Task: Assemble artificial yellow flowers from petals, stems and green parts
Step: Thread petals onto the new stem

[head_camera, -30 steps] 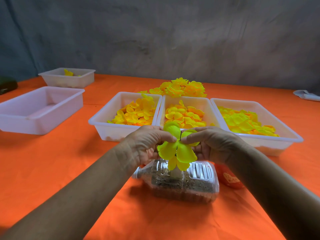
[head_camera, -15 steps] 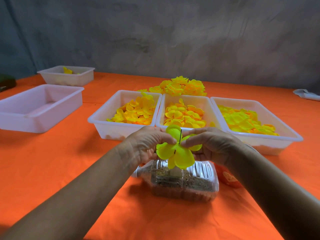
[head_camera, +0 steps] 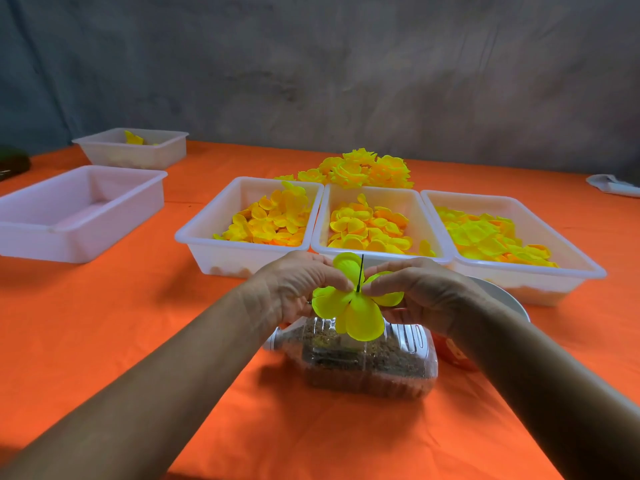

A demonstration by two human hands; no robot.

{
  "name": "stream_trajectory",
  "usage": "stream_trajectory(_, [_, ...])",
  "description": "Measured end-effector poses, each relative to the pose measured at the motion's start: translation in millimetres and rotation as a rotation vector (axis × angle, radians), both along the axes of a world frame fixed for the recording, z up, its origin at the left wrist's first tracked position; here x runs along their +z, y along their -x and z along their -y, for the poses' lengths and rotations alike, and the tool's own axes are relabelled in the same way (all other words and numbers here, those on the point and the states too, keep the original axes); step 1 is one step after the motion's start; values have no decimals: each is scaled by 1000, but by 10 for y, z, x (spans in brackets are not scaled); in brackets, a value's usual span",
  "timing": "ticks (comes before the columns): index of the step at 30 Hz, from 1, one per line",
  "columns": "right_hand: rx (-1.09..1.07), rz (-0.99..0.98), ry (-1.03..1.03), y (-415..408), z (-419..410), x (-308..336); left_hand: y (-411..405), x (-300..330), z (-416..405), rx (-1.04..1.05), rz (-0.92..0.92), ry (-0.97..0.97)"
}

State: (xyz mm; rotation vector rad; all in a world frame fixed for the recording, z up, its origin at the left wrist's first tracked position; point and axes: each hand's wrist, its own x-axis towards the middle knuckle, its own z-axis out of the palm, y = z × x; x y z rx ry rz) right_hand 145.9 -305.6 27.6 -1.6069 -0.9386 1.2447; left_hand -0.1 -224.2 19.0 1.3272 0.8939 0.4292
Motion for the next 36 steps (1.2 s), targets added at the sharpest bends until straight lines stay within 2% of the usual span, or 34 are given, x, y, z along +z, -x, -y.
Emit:
stream_trajectory(12, [-33,71,10,23,29,-54,-28,-26,-56,-56,-53,-13])
stream_trajectory(24, [-6,16,51,-43,26,-136,25,-79,-151,-176,-92,14])
stream_trajectory(36, [-52,73,45,-30,62,-132,98,-104,-117,-104,-122,-55])
